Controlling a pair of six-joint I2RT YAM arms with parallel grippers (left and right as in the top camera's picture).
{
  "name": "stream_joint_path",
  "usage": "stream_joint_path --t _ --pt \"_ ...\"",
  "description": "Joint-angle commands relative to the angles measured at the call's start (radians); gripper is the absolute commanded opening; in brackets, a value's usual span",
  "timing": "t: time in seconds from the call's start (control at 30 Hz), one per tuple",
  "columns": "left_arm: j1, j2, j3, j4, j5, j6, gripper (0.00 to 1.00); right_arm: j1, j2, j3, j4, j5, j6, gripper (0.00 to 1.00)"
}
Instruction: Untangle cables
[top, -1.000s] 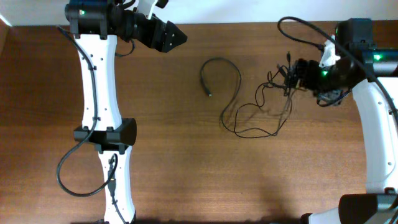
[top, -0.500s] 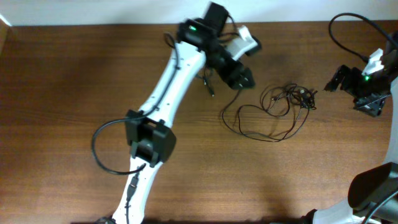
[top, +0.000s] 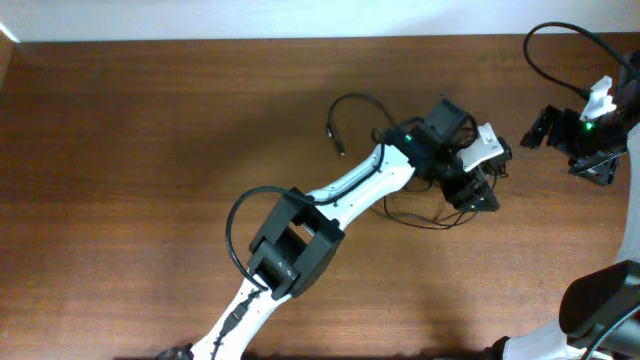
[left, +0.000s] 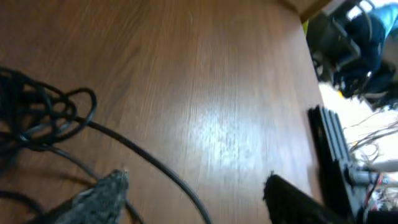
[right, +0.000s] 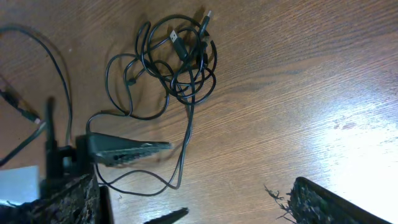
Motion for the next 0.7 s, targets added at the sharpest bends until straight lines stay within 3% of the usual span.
stream_joint_path --t 0.0,0.17,0.27,0.3,0.43,0.53,0.67 --pt "-0.027 -0.002 -0.034 0.009 -0.179 -0.120 0.62 0.003 0.001 0.009 -0.003 -0.013 -0.011 0.99" --pt "-0.024 0.003 -0.108 0.065 -0.213 -0.148 0.46 0.003 0.001 0.009 -0.003 -0.013 -0.011 0.99" --pt "-0.001 0.009 -0.112 0.056 -0.220 -0.153 0.05 0.003 0.001 0.009 -0.003 -0.013 -0.011 0.99" --pt "0.031 0.008 -0.111 0.035 -0.195 -0.219 0.00 0.003 0.001 0.009 -0.003 -0.013 -0.012 0.99" --pt "0.187 -0.110 -0.095 -0.035 0.092 -0.220 0.00 0.007 0.001 0.009 -0.011 -0.080 -0.023 0.99" --pt "0.330 -0.301 -0.095 -0.041 0.409 -0.278 0.00 0.112 0.001 0.008 0.004 -0.173 -0.100 0.99" --pt "0.405 -0.466 -0.095 -0.041 0.521 -0.278 0.00 0.280 0.001 0.008 0.128 -0.180 -0.039 1.00"
